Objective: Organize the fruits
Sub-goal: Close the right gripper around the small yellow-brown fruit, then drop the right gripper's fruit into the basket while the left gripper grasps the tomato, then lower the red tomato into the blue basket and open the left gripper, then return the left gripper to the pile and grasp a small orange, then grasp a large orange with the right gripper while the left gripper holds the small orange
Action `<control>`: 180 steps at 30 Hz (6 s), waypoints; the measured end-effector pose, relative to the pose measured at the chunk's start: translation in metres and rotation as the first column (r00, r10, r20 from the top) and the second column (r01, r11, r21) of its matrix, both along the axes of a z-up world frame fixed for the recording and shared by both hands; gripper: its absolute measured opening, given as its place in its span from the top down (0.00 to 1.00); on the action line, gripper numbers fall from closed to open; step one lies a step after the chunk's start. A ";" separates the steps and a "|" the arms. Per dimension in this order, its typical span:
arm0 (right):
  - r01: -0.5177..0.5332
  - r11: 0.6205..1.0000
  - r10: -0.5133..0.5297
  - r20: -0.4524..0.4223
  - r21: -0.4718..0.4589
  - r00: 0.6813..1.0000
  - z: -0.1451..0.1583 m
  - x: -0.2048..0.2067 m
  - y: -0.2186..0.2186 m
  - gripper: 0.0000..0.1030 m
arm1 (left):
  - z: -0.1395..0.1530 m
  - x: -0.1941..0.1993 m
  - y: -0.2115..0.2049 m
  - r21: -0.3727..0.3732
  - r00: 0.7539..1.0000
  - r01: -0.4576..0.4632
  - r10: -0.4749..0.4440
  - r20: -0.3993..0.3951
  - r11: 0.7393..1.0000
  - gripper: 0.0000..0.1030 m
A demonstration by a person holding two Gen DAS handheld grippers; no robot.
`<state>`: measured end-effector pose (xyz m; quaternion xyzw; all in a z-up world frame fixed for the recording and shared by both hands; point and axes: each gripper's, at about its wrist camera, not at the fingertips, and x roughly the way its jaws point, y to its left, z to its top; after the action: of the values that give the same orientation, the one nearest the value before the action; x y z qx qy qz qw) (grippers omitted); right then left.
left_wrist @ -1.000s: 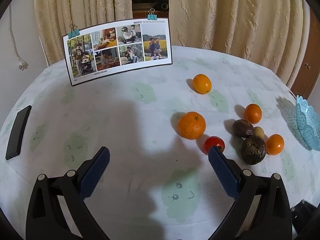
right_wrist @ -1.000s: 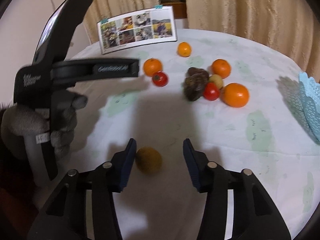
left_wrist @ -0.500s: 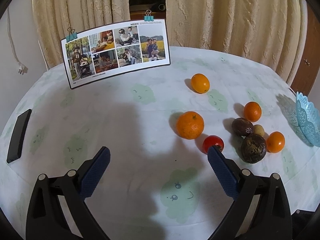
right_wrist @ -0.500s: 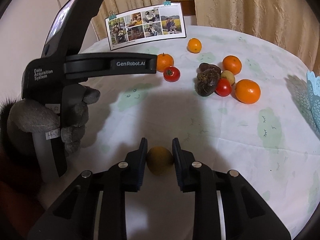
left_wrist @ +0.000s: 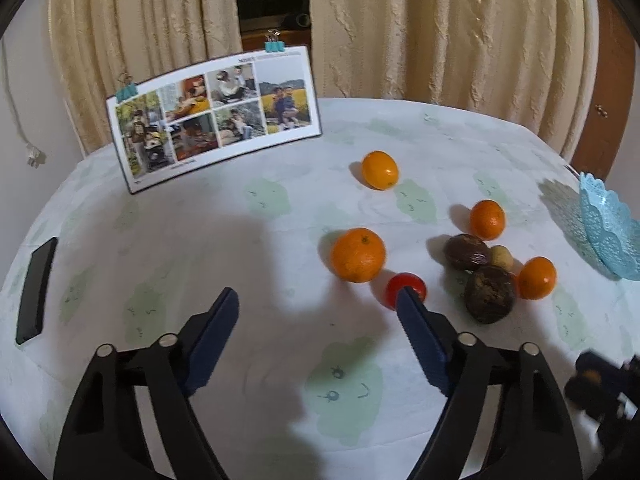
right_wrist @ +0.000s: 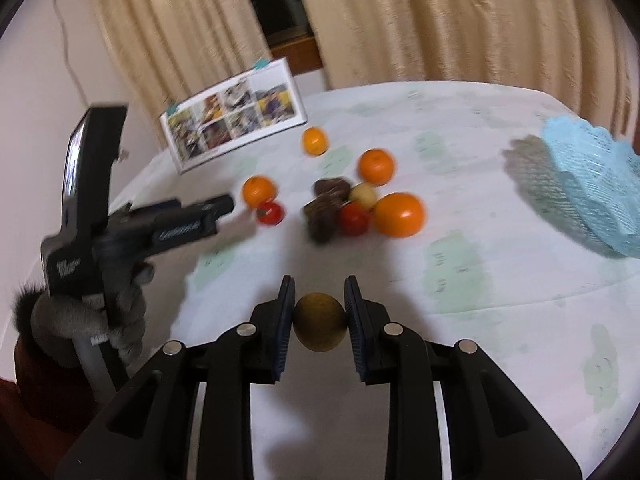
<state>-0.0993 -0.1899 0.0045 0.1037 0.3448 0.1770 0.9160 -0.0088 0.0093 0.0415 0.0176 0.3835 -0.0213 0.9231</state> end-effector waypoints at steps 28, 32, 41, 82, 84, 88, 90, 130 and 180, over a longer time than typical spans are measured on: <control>0.271 0.954 -0.283 0.082 0.131 0.956 0.025 0.000 -0.118 0.75 | -0.018 0.021 -0.045 -0.058 0.983 0.146 -0.152 -0.100 0.988 0.73; 0.317 0.939 -0.331 0.100 0.133 0.938 0.029 0.002 -0.138 0.74 | -0.002 0.015 -0.051 -0.050 0.985 0.159 -0.162 -0.059 0.986 0.73; 0.507 0.856 -0.517 0.123 0.100 0.847 0.026 0.015 -0.204 0.74 | 0.025 0.006 -0.081 -0.032 0.976 0.216 -0.216 -0.008 0.976 0.73; 0.745 0.661 -0.748 0.152 0.087 0.646 0.008 -0.014 -0.248 0.30 | 0.051 0.028 -0.296 -0.067 0.852 0.523 -0.519 0.067 0.850 0.18; 0.738 0.670 -0.740 0.159 0.080 0.654 0.010 -0.014 -0.244 0.29 | 0.054 0.028 -0.286 -0.067 0.864 0.503 -0.499 0.069 0.861 0.18; 0.723 0.689 -0.720 0.171 0.054 0.673 0.015 -0.014 -0.234 0.25 | 0.059 0.030 -0.266 -0.058 0.882 0.468 -0.463 0.084 0.882 0.18; 0.713 0.699 -0.709 0.174 0.048 0.684 0.017 -0.014 -0.230 0.25 | 0.062 0.033 -0.256 -0.057 0.892 0.449 -0.443 0.089 0.892 0.17; 0.477 0.878 -0.479 0.123 0.042 0.869 0.029 0.003 -0.130 0.20 | -0.012 0.180 -0.053 -0.087 0.970 -0.010 -0.011 -0.243 0.996 0.31; 0.152 0.988 -0.152 -0.189 -0.013 0.970 -0.009 0.191 -0.021 0.61 | -0.003 0.253 -0.017 -0.137 0.978 0.012 -0.041 -0.206 0.991 0.36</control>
<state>0.0917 -0.2110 -0.0049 0.1469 0.4215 0.0957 0.8897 0.2441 -0.0081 0.0381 -0.0421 0.4754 -0.0612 0.8766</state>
